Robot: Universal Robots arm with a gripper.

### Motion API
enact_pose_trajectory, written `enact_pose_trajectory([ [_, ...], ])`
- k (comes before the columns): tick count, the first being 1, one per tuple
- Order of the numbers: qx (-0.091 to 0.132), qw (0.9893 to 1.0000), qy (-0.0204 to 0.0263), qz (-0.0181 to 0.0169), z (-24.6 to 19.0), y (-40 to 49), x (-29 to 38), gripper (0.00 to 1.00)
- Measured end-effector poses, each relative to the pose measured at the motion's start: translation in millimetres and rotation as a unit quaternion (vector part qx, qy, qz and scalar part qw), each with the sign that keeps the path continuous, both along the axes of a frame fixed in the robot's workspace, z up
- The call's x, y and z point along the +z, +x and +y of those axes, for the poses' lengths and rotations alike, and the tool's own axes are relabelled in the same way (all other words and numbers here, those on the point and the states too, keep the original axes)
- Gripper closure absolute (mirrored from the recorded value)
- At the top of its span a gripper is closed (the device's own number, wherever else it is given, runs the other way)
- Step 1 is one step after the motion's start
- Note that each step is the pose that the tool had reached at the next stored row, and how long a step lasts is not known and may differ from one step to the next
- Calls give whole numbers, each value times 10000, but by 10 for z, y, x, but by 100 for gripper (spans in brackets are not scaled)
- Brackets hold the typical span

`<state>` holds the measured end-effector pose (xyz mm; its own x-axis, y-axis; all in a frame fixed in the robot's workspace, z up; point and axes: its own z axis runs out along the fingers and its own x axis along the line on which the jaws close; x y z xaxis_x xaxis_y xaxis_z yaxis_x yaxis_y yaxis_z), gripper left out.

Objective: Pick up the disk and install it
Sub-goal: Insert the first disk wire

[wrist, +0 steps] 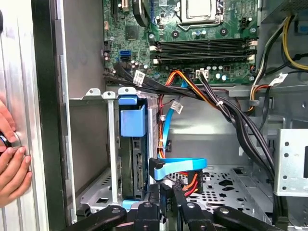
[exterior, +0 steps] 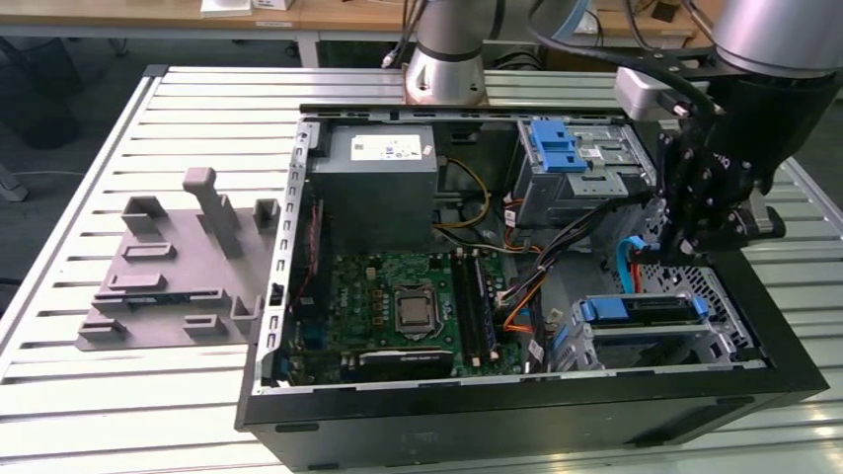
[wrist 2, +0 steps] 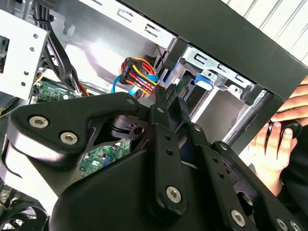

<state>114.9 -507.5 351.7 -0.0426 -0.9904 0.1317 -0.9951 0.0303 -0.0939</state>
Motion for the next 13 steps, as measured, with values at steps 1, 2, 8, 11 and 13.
enact_pose_trajectory([
  [1, 0, 10000, -2, 0, 1, 0, -6, 75],
  [2, 0, 10000, -3, 0, 1, 0, -7, 75],
  [8, 0, 10000, -1, 21, 0, 4, -9, 84],
  [11, 0, 9999, -2, 119, 0, 26, -9, 84],
  [13, -1, 9997, -2, 227, 0, 46, -14, 84],
])
